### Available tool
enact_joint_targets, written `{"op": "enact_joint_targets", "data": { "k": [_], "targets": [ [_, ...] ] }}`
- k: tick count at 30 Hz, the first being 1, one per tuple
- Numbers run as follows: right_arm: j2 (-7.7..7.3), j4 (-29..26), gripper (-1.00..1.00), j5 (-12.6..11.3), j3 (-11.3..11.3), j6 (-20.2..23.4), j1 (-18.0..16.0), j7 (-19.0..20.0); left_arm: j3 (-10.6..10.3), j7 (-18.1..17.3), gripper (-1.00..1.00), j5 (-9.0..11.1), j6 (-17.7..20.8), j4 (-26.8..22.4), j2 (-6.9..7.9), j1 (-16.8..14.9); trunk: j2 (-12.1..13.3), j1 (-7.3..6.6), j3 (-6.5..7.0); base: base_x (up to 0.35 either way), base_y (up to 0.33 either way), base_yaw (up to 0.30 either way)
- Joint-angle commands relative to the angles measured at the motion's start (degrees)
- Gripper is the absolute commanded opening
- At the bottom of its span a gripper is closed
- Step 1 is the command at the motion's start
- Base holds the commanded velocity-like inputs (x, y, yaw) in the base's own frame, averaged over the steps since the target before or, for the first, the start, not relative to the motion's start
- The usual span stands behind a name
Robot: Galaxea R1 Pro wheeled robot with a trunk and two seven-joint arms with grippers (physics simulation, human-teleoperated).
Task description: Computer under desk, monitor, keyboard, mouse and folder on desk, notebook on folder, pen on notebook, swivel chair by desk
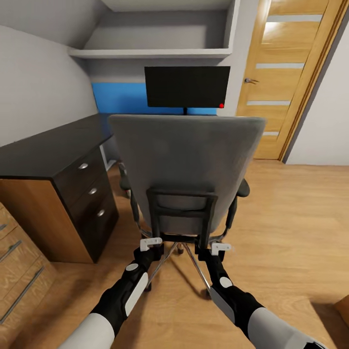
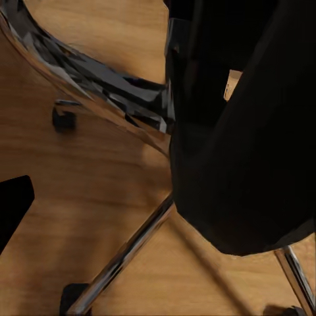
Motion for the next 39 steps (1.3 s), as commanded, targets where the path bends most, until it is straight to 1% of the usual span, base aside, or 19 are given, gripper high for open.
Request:
{"op": "enact_joint_targets", "data": {
  "k": [1, 17, 23, 39],
  "targets": [
    [-0.11, 0.1, 1.0, -1.3, 0.0, -0.6, -0.1, -0.7, 1.4, 1.4, 1.0, -0.2, 0.3, -0.1, 0.1, 0.0, 0.0, 0.01, -0.04, 0.249, 0.0, 0.158],
    [-0.18, 0.1, 1.0, -1.3, 0.0, -0.6, -0.1, -0.7, 1.4, 1.5, 1.0, -0.2, 0.3, -0.1, 0.16, 0.0, 0.0, 0.01, -0.04, 0.245, 0.0, 0.016],
    [-0.22, 0.1, 1.0, -1.3, 0.0, -0.6, -0.1, -0.7, 1.4, 1.5, 1.0, 0.0, 0.3, 0.0, 1.02, 0.0, 0.0, 0.01, -0.04, 0.312, 0.0, 0.0],
    [-0.35, 0.1, 1.0, -1.3, -0.1, -0.7, 0.0, -0.7, 1.4, 1.5, 1.0, 0.0, 0.2, 0.0, 1.29, 0.0, 0.0, 0.01, -0.04, 0.328, 0.0, 0.0]
  ]
}}
